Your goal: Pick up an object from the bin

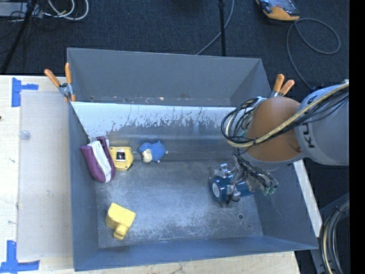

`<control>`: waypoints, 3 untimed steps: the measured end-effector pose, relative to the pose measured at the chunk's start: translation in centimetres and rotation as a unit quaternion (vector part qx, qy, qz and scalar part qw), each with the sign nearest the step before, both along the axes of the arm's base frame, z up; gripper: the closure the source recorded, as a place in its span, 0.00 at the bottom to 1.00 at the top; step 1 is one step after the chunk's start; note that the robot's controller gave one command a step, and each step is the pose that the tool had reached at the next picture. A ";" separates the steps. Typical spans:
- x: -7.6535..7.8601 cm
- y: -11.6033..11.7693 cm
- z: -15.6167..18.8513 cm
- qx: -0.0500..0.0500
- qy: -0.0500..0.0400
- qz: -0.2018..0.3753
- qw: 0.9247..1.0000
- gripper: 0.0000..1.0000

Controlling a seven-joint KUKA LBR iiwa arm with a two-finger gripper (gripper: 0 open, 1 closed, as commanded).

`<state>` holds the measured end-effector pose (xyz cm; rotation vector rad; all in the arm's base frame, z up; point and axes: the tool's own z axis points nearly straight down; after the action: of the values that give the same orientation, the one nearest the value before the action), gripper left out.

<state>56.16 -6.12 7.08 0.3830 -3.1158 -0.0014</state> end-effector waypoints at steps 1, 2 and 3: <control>0.0 0.0 0.0 0.000 0.000 0.001 1.000 1.00; 0.0 0.0 0.0 0.000 0.000 0.001 1.000 1.00; 0.0 0.0 0.0 0.000 0.000 0.002 1.000 1.00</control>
Offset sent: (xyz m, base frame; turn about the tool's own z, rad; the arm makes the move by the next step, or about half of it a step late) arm 0.0000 0.0000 0.0000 0.0000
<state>56.17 -6.11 7.08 0.3880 -3.1154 -0.0013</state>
